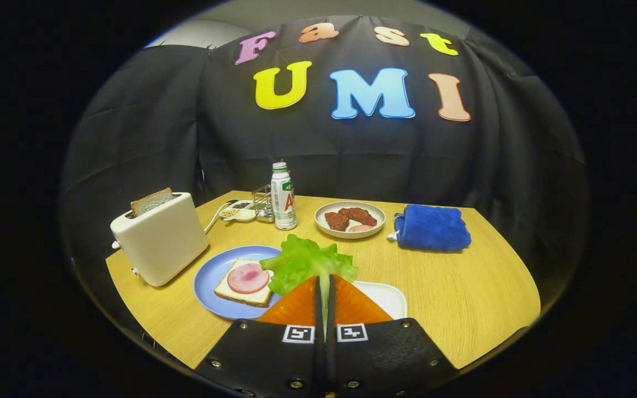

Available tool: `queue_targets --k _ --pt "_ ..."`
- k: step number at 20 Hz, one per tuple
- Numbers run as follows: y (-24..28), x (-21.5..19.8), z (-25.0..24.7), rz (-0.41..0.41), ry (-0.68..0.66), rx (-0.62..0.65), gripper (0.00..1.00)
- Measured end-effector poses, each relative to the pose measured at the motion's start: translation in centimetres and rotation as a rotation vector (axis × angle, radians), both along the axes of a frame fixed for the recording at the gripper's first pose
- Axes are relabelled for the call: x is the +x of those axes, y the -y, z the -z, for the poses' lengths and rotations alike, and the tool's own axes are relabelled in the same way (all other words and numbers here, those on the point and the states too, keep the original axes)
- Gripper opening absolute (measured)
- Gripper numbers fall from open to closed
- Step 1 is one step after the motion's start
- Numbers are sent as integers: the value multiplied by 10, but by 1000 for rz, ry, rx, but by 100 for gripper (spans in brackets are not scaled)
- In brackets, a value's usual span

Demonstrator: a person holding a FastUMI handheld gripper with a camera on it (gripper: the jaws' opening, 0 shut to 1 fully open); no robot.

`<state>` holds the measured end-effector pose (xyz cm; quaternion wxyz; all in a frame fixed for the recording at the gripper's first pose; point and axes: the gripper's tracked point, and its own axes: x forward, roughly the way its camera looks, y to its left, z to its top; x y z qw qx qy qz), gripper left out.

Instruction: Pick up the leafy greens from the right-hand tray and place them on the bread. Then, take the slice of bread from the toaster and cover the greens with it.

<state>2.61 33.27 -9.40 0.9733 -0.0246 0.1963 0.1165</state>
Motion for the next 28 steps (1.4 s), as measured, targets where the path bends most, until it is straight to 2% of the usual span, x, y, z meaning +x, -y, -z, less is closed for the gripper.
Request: queue_targets --k 8,16,21,24,28 --pt "-55 18 6 -73 -5 -5 1" --pt "-96 29 33 -101 -49 -18 1" --pt "-107 34 59 -111 -104 -38 1" --pt "-110 32 63 -116 -134 2 1" --pt "-104 32 65 -117 -125 -51 3"
